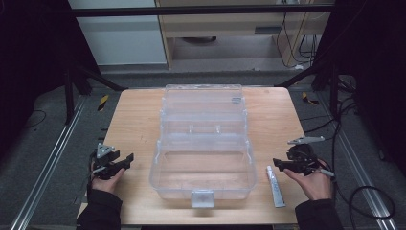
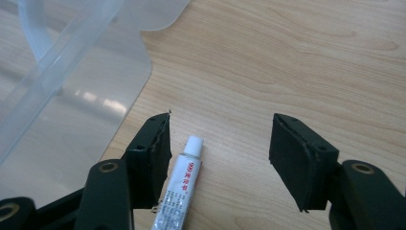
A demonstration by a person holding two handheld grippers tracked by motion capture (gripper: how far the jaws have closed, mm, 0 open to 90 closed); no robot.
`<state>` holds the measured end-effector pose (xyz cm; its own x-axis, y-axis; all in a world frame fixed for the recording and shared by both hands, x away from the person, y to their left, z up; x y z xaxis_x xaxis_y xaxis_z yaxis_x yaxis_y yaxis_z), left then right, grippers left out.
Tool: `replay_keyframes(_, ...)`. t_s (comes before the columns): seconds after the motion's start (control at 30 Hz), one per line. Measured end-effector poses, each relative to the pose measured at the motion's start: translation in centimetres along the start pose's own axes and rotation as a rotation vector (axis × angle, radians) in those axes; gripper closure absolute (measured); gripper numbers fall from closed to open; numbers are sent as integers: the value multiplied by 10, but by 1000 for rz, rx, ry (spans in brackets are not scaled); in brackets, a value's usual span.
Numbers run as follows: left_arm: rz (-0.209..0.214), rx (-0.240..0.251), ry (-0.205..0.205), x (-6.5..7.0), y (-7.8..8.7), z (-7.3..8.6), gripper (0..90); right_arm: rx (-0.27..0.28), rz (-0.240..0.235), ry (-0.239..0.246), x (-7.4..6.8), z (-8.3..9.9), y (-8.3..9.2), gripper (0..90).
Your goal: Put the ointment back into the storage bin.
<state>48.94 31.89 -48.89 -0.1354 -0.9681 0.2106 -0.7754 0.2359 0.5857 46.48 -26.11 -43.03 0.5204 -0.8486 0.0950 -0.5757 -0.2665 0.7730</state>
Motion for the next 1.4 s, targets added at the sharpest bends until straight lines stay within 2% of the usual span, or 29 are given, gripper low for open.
replay_keyframes(0.23,-1,-6,-3,-1,-1,1,382,-77,-45,4,-9,-7,2,428)
replay_keyframes(0.37,-1,-7,-2,-1,-1,1,382,-116,-54,12,-12,-8,1,432)
replay_keyframes(0.5,-1,-13,-7,0,-2,1,382,-189,-67,7,-17,-7,-5,445)
replay_keyframes(0.53,-1,-13,-7,0,-2,1,381,-189,-67,7,-17,-7,-5,445)
replay_keyframes(0.6,-1,-14,-8,0,-2,1,381,-227,-70,11,-19,-7,-9,467)
replay_keyframes(0.67,-1,-13,-8,0,-2,1,381,-233,-70,12,-19,-7,-11,472)
replay_keyframes(0.7,-1,-14,-8,0,-2,1,380,-257,-76,12,-21,-7,-14,481)
replay_keyframes(0.8,0,-13,-7,-1,-2,1,379,-270,-74,18,-21,-7,-16,486)
replay_keyframes(0.93,0,-15,-8,-1,-2,1,378,-317,-76,23,-22,-6,-22,498)
replay_keyframes(1.1,0,-14,-8,-1,-2,1,377,-347,-93,1,-22,-2,-28,519)
replay_keyframes(1.4,0,-17,-8,-1,-2,1,375,-395,-101,-7,-23,1,-37,548)
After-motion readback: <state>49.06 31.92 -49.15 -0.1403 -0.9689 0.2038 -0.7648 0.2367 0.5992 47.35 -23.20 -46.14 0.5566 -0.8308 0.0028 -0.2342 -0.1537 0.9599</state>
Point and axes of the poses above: each handheld gripper's, and its own axes: y roughly backward along the jaws, z roughly out of its underside, x roughly to its right, the point moved 2 cm from there along -y, roughly forward along the jaws, and after that the axes turned 12 degrees about y, right-handed, at the moved point
